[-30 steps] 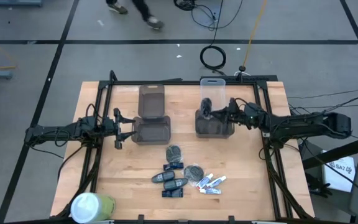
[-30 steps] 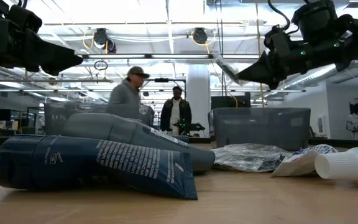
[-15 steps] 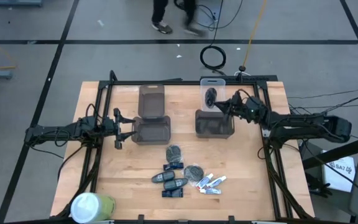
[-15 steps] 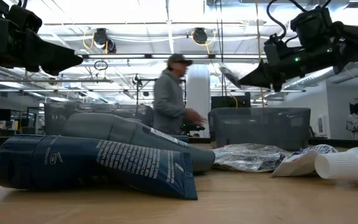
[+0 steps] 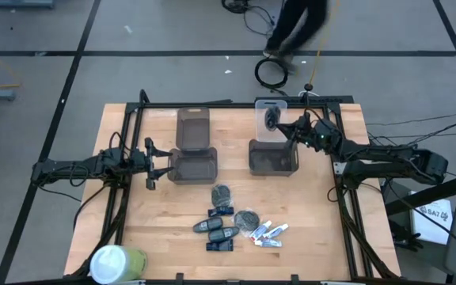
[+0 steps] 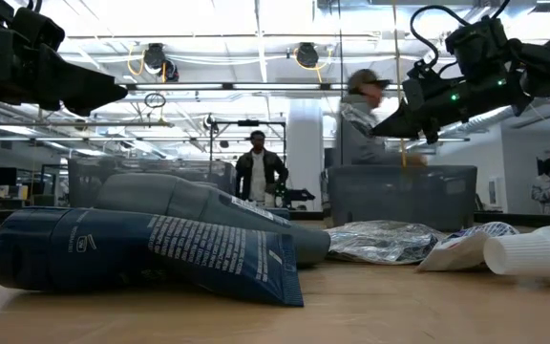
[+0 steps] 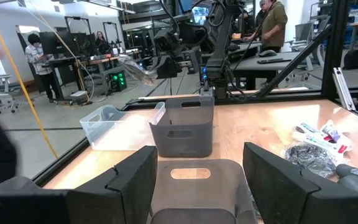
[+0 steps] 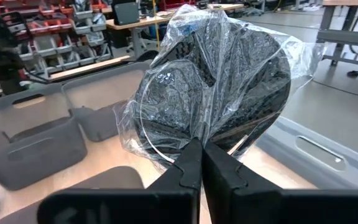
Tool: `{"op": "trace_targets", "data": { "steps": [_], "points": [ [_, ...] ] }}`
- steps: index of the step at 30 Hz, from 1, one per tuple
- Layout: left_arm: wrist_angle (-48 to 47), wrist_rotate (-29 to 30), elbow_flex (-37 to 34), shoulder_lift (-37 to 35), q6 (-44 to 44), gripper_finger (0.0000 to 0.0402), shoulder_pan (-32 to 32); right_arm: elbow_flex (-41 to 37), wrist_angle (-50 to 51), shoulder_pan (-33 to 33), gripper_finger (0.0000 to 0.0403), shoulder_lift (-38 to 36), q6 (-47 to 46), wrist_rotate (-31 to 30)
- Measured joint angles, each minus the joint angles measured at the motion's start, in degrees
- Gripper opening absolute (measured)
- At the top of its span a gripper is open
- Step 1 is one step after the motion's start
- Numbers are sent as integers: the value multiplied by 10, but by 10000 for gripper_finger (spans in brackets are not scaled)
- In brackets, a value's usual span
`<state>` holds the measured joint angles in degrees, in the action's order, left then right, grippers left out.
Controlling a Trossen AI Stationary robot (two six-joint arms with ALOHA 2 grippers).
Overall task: Pick & Place Travel size toiletries
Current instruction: Put the top right black hairbrush into the transparent bin
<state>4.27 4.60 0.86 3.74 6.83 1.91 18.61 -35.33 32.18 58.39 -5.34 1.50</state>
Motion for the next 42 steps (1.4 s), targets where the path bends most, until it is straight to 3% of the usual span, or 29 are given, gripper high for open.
{"op": "trace_targets", "data": {
  "steps": [15, 21, 29, 42],
  "points": [
    [0, 0, 0, 0, 0, 234, 0, 22, 5, 9, 0, 0, -11, -3],
    [0, 0, 0, 0, 0, 235, 0, 84, 120, 9, 0, 10, 15, -42],
    [0, 0, 0, 0, 0, 234, 0, 152, 210, 32, 0, 74, 20, -42],
    [0, 0, 0, 0, 0, 235, 0, 165, 219, 73, 0, 187, 22, -13]
  ]
}}
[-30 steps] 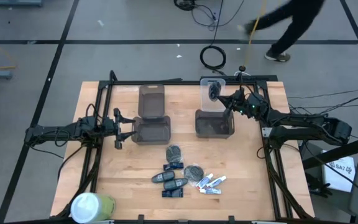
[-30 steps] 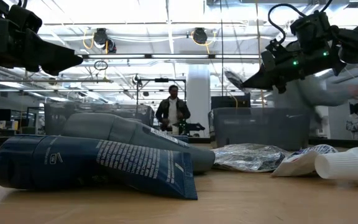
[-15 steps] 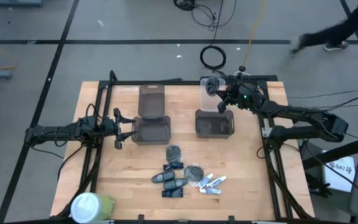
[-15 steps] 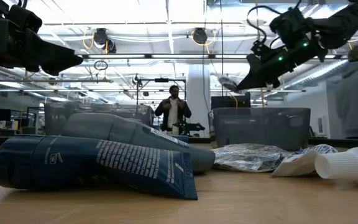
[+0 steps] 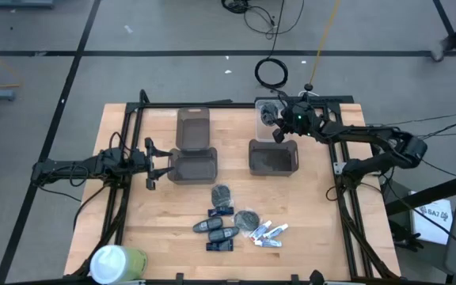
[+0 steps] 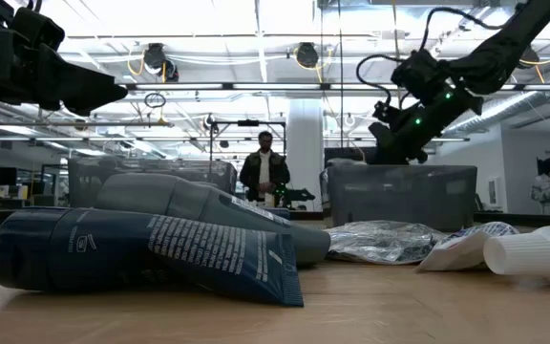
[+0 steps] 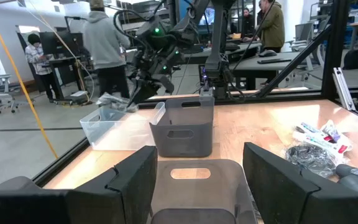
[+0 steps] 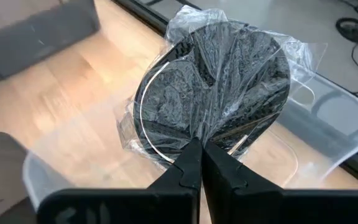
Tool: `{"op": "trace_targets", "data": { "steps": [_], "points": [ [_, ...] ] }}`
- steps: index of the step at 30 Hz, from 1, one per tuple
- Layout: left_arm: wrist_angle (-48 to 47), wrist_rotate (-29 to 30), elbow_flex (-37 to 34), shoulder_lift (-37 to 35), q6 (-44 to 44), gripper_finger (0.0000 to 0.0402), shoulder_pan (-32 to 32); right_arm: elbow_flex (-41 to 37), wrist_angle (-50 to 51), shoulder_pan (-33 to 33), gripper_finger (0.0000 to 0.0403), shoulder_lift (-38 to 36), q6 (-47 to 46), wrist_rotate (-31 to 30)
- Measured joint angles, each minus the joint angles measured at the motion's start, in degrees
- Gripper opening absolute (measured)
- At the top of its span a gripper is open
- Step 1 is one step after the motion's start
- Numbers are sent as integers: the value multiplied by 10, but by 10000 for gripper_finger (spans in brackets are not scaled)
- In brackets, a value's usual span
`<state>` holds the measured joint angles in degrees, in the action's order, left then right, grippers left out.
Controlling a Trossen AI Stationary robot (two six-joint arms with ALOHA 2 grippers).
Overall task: Pick & Place Travel size toiletries
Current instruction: Put the top right black hairbrush into the transparent bin
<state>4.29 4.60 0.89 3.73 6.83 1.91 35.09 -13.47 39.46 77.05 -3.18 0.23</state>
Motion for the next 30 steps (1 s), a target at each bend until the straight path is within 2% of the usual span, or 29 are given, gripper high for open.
{"op": "trace_targets", "data": {
  "steps": [7, 30],
  "points": [
    [0, 0, 0, 0, 0, 235, 0, 0, 4, 0, 0, 27, 0, -1],
    [0, 0, 0, 0, 0, 234, 0, 0, 19, 0, 0, 28, 0, -2]
  ]
}}
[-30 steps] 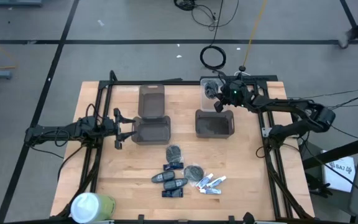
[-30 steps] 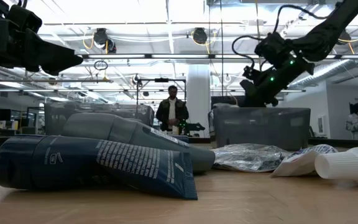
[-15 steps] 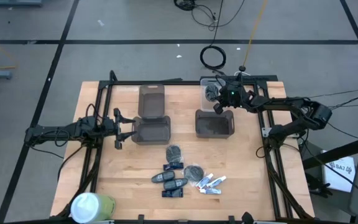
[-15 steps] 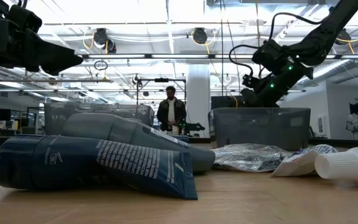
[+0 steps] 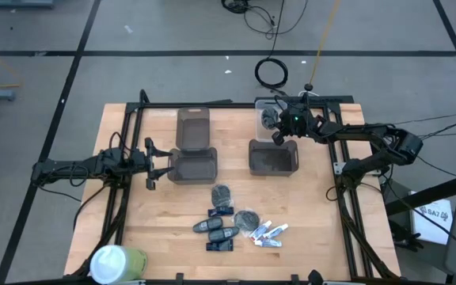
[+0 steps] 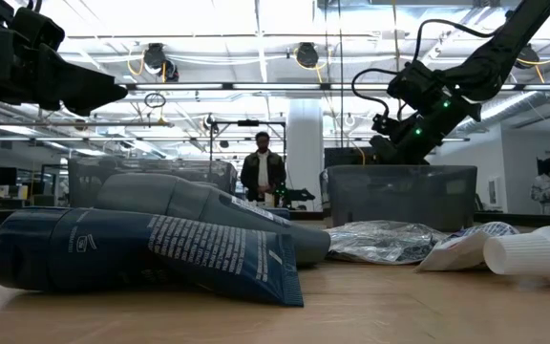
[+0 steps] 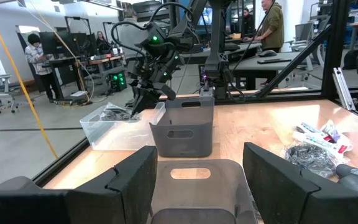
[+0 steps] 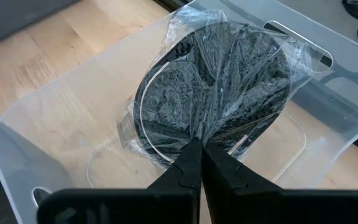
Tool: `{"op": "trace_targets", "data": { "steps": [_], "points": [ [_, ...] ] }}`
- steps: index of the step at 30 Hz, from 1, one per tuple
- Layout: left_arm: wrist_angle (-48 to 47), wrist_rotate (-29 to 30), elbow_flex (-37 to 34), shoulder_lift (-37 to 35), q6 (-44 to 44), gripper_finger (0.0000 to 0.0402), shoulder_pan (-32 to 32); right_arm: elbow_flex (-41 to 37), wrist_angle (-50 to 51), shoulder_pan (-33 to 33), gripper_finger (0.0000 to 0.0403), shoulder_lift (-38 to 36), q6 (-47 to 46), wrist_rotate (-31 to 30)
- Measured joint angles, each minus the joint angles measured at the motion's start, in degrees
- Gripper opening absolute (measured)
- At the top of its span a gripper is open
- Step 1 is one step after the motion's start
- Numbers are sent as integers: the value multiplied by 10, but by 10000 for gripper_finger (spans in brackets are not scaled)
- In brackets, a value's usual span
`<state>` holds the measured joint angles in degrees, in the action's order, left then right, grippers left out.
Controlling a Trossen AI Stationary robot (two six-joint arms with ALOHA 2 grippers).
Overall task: Pick & Place Travel size toiletries
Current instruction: Put the top right black hairbrush into the transparent bin
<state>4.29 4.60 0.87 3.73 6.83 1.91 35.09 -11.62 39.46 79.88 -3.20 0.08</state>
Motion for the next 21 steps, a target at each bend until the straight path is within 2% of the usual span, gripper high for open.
{"op": "trace_targets", "data": {
  "steps": [21],
  "points": [
    [0, 0, 0, 0, 0, 234, 0, 0, 31, 0, 0, 0, -6, 0]
  ]
}}
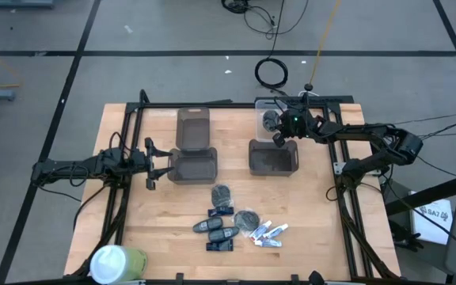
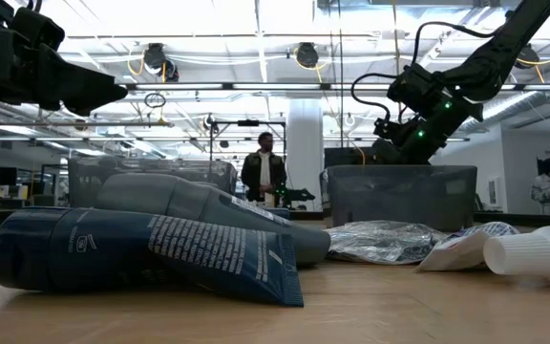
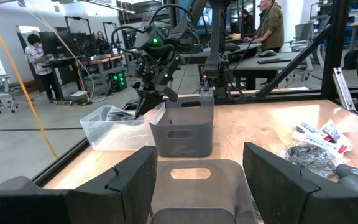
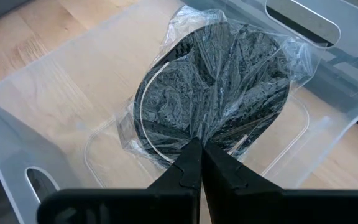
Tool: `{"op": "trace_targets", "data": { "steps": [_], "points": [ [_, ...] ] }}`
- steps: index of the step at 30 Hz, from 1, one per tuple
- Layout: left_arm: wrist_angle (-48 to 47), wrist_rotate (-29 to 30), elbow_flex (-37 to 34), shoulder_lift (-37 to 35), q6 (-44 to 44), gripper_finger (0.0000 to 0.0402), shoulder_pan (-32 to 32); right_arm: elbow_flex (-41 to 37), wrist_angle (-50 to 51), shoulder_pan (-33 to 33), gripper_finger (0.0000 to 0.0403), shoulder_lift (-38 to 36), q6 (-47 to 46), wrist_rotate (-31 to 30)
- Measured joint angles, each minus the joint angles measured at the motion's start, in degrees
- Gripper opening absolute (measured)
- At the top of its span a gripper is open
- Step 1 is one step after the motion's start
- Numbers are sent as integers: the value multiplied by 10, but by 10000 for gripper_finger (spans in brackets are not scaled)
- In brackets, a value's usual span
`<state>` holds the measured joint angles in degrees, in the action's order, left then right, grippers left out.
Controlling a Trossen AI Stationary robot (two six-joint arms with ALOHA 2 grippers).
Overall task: Pick & Place Travel size toiletries
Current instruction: Put the top right black hairbrush into the transparent bin
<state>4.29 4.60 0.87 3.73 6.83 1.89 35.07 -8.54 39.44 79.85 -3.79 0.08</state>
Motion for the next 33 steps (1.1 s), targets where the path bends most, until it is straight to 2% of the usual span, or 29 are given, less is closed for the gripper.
{"op": "trace_targets", "data": {
  "steps": [17, 33],
  "points": [
    [0, 0, 0, 0, 0, 234, 0, 0, 0, 0, 2, 0, 0, 0],
    [0, 0, 0, 0, 0, 235, 0, 0, 0, 0, 31, 0, 0, 0]
  ]
}}
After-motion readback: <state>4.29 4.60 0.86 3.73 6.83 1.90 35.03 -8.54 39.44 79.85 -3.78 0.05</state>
